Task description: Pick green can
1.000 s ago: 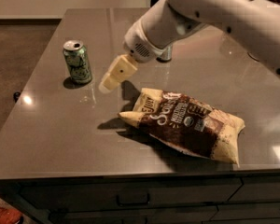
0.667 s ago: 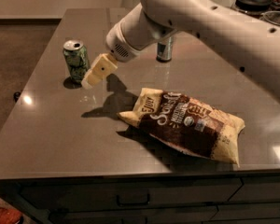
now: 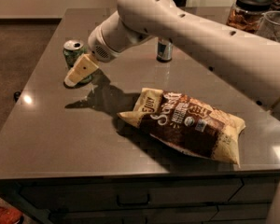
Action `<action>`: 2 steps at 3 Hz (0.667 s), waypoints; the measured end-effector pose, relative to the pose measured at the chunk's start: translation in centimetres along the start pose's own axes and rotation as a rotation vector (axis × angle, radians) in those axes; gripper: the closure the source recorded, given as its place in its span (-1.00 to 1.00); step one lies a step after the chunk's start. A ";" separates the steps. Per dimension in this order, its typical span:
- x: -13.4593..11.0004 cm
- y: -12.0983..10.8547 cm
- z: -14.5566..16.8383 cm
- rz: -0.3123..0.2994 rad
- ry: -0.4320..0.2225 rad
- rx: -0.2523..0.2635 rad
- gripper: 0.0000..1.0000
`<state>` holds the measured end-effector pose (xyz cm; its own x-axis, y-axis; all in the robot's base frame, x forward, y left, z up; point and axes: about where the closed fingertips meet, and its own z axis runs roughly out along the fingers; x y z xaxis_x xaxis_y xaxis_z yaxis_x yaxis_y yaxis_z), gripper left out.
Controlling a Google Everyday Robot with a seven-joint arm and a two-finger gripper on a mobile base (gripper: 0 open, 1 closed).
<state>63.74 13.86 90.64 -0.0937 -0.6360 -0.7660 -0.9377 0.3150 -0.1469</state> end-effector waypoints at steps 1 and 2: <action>-0.8 -0.5 1.5 0.006 -0.018 0.003 -1.00; -1.5 -0.9 2.3 0.014 -0.031 0.002 -1.00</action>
Offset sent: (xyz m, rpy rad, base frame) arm 0.0295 0.0297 0.0004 0.0516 -0.0001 -0.0158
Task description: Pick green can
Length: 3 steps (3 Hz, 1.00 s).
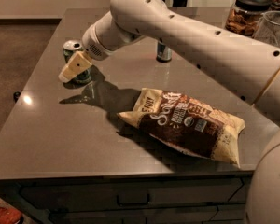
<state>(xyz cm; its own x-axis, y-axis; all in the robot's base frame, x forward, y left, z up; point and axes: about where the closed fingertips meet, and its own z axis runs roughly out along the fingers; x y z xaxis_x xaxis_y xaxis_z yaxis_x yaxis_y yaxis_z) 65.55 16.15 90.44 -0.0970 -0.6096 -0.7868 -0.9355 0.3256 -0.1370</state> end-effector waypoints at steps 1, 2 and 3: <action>-0.5 -0.3 0.6 0.006 0.005 -0.013 -0.74; -0.8 -0.9 0.4 0.011 0.023 -0.034 -0.12; -0.7 -1.5 -0.4 0.016 0.036 -0.046 0.35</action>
Offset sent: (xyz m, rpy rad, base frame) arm 0.0148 0.0035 0.0087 -0.0215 0.0493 0.0197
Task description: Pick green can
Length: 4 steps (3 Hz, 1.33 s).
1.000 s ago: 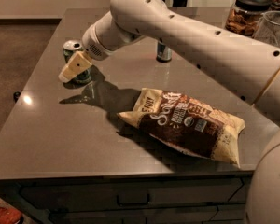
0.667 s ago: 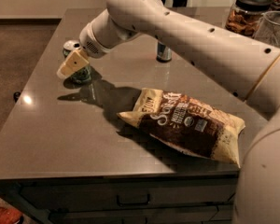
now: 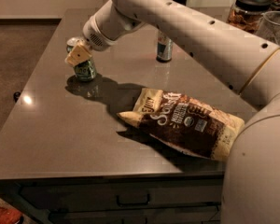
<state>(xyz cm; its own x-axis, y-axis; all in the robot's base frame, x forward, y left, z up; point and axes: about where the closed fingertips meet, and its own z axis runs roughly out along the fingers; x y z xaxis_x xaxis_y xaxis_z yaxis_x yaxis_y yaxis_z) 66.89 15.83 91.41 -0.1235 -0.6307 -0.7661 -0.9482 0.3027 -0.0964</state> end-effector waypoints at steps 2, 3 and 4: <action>-1.2 -1.6 -4.5 -0.009 0.011 0.014 1.00; -2.4 -3.2 -8.2 -0.034 0.001 0.040 1.00; -2.6 -3.2 -8.4 -0.037 0.000 0.041 1.00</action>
Offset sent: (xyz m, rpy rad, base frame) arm 0.0040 -0.0457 0.0742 -0.0213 -0.0370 -0.0142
